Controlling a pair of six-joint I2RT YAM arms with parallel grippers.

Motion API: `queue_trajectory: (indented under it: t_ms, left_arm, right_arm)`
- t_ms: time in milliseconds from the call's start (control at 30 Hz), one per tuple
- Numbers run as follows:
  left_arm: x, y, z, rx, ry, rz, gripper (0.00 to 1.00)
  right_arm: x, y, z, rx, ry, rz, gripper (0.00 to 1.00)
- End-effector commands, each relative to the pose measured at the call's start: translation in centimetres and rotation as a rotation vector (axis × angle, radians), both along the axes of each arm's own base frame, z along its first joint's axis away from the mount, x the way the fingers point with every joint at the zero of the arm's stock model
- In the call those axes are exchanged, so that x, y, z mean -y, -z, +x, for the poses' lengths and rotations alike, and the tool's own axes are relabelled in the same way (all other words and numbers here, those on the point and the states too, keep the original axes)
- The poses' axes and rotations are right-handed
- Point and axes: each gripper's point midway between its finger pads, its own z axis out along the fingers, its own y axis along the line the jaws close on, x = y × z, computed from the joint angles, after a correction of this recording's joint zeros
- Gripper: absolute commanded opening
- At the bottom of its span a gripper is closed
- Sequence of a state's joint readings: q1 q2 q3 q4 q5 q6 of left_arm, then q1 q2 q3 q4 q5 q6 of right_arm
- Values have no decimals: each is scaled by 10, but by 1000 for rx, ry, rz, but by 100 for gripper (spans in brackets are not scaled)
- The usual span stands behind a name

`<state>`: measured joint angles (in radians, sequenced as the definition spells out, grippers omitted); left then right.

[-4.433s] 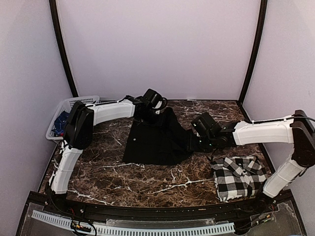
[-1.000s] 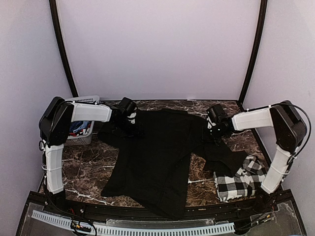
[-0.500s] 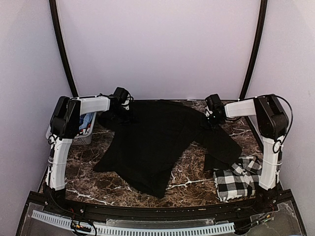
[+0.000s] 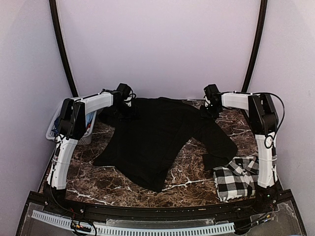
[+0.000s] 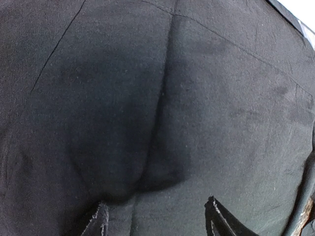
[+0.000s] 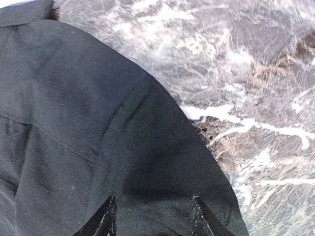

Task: Fold and stack the long sleeve shirts
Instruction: Move the flattened shirt to the center of the board.

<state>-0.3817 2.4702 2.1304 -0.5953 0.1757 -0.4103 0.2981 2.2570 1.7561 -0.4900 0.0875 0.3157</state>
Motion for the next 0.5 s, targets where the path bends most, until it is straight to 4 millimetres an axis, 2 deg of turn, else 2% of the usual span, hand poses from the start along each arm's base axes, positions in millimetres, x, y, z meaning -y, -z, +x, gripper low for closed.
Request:
queue_trajectory:
  t_ms: [0, 67, 100, 133, 167, 200, 233, 267, 300, 333, 367, 400, 433, 467]
  left_arm:
    - [5, -29, -10, -1, 45, -5, 67]
    - [13, -48, -15, 22, 61, -19, 67]
    - [19, -51, -21, 20, 70, -19, 67]
    - [19, -63, -24, 32, 68, -20, 67]
    - [23, -59, -34, 15, 71, -15, 67]
    - [22, -73, -38, 36, 68, -17, 67]
    - [23, -63, -48, 15, 65, -12, 66]
    - [23, -79, -54, 35, 55, -31, 66]
    - [22, -66, -65, 13, 56, -30, 66]
    - [22, -80, -71, 31, 46, -56, 65]
    - [19, -66, -83, 6, 43, -56, 65]
    - [18, -77, -89, 18, 37, -81, 65]
    - [14, -72, -100, 8, 35, -86, 64]
    - [10, -57, -114, -32, 32, -82, 64]
  right_arm:
    - [-12, -29, -13, 26, -48, -1, 49]
    - [-30, -47, -27, 60, -80, 36, 49]
    - [-41, -50, -36, 59, -102, 57, 48]
    - [-56, -50, -47, 55, -132, 76, 46]
    - [-67, -49, -58, 47, -154, 90, 44]
    - [-77, -48, -68, 41, -169, 104, 42]
    - [-86, -46, -78, 35, -184, 116, 41]
    - [-95, -44, -87, 32, -197, 137, 40]
    - [-105, -41, -96, 19, -210, 170, 38]
    - [-112, -37, -104, 12, -219, 188, 37]
    - [-117, -33, -109, 5, -224, 196, 36]
    - [-120, -28, -112, -2, -222, 195, 35]
    - [-120, -23, -113, -11, -216, 192, 34]
    - [-119, -18, -114, -19, -208, 191, 32]
